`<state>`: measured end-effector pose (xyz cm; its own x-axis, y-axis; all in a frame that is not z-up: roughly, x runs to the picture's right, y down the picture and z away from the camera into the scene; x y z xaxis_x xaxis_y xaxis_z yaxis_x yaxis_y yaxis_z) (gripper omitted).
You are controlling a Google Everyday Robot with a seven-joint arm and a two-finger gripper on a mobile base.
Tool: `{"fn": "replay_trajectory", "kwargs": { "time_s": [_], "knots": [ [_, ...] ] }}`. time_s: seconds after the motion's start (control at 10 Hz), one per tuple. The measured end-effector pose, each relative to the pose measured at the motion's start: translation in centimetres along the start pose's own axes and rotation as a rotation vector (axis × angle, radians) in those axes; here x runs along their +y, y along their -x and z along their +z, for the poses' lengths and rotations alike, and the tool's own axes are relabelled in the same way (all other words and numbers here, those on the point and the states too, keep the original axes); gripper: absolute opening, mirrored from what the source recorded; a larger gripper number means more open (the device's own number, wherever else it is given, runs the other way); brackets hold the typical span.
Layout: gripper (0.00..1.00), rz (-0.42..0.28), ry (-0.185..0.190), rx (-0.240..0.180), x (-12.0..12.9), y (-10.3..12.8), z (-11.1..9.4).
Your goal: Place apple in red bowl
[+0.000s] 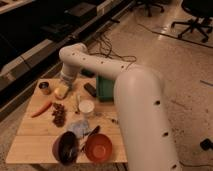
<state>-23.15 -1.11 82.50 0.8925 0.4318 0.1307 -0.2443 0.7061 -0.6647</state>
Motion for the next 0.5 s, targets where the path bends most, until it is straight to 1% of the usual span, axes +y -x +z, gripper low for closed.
{"fn": "replay_trajectory", "kwargs": {
  "time_s": [0.2,0.5],
  "knots": [
    [0.8,-0.022,0.005,-0.002,0.2,0.7,0.9],
    [0.8,-0.027,0.035,0.012,-0.1,0.5,3.0]
  ]
}}
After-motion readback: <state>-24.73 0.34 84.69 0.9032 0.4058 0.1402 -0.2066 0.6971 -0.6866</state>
